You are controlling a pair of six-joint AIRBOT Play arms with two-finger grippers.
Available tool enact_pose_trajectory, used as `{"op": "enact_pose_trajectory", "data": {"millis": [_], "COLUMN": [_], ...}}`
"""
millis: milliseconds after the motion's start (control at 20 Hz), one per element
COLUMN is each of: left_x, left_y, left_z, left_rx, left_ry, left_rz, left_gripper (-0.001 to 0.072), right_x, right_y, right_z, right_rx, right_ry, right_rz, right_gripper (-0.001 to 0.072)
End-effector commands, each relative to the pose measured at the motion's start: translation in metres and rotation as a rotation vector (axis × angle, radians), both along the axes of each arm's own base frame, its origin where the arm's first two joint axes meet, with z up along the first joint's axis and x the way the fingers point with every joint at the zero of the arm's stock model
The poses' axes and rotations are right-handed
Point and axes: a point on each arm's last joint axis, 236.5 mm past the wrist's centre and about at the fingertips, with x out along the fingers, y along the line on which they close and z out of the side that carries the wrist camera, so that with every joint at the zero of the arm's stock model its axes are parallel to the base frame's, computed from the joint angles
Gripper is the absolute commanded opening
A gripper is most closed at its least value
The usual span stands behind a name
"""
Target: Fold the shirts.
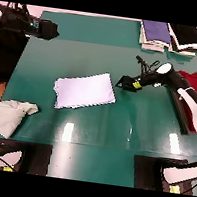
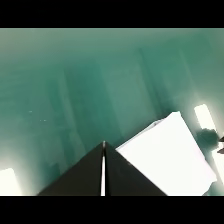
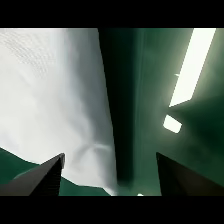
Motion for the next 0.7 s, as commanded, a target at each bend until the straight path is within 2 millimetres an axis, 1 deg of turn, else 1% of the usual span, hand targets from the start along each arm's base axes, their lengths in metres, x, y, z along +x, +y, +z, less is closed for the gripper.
{"op": "enact_pose_trajectory", "data": {"millis": [0,150,200,250,300,350,400,450,500,550,600,650], "left_x": [0.001,-0.001,-0.001,-0.002,-0.003,-0.003,-0.004,-0.005,-0.006,-0.006,-0.009,-0.013], "left_y": [-0.006,-0.008,-0.008,-0.008,-0.009,-0.011,-0.014,-0.019,-0.024,-0.029,-0.038,-0.049], "left_z": [-0.012,-0.016,-0.016,-0.016,-0.017,-0.016,-0.014,-0.012,-0.011,-0.010,-0.009,-0.010], "left_rx": [-0.001,0.000,-0.002,-0.002,-0.006,-0.014,-0.033,-0.055,-0.072,-0.068,-0.067,-0.061], "left_ry": [0.034,0.052,0.054,0.057,0.060,0.060,0.062,0.064,0.065,0.059,0.055,0.052], "left_rz": [-0.015,-0.022,-0.023,-0.025,-0.027,-0.029,-0.035,-0.042,-0.051,-0.061,-0.080,-0.104], "left_gripper": [0.0026,0.0026,0.0026,0.0026,0.0025,0.0026,0.0025,0.0025,0.0025,0.0025,0.0025,0.0025], "right_x": [0.000,-0.006,-0.007,-0.008,-0.009,-0.007,-0.002,0.006,0.017,0.030,0.044,0.059], "right_y": [0.033,0.082,0.099,0.115,0.126,0.133,0.136,0.138,0.134,0.125,0.110,0.090], "right_z": [-0.020,-0.033,-0.035,-0.036,-0.038,-0.037,-0.033,-0.025,-0.013,0.000,0.016,0.031], "right_rx": [0.055,0.078,0.100,0.121,0.118,0.117,0.122,0.128,0.135,0.142,0.147,0.132], "right_ry": [0.044,0.055,0.056,0.049,0.035,0.020,-0.001,-0.031,-0.060,-0.091,-0.127,-0.164], "right_rz": [0.032,0.123,0.142,0.167,0.194,0.207,0.208,0.199,0.186,0.162,0.130,0.098], "right_gripper": [0.0655,0.0653,0.0613,0.0467,0.0319,0.0151,0.0018,0.0016,0.0016,0.0016,0.0016,0.0016]}}
